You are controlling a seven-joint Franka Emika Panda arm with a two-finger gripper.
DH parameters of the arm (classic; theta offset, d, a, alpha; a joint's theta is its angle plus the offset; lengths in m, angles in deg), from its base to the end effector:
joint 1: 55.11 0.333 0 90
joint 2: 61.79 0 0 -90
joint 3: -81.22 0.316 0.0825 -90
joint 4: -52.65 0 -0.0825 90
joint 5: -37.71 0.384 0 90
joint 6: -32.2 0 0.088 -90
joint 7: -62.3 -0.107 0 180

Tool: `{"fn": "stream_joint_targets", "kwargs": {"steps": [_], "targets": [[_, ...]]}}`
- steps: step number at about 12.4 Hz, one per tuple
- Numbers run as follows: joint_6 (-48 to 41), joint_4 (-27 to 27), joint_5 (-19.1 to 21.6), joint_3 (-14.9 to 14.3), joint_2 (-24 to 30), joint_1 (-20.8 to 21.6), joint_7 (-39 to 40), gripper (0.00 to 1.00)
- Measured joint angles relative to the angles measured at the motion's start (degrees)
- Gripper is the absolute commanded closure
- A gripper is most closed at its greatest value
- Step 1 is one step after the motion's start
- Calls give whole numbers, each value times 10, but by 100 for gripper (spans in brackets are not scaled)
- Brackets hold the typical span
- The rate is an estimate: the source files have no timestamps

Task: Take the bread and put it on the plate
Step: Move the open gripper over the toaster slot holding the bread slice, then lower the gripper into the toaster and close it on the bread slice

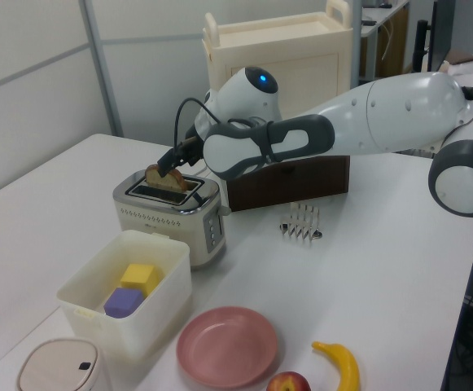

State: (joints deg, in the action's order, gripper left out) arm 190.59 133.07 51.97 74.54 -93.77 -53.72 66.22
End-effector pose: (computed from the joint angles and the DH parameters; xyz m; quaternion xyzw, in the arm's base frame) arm 0.7587 -0.0584 0.4777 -0.9148 0.0791 -0.3948 0.0310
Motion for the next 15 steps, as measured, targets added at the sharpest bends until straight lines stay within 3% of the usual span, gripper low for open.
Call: {"fn": "stream_joint_targets", "kwargs": {"steps": [2, 4, 5, 9, 15], "targets": [[2, 0, -5, 0, -4, 0, 26, 2], [2, 0, -5, 0, -4, -1, 42, 35], [2, 0, -5, 0, -5, -1, 46, 42], [2, 0, -6, 0, -8, -1, 67, 49], [2, 0, -6, 0, -8, -1, 79, 82]]}}
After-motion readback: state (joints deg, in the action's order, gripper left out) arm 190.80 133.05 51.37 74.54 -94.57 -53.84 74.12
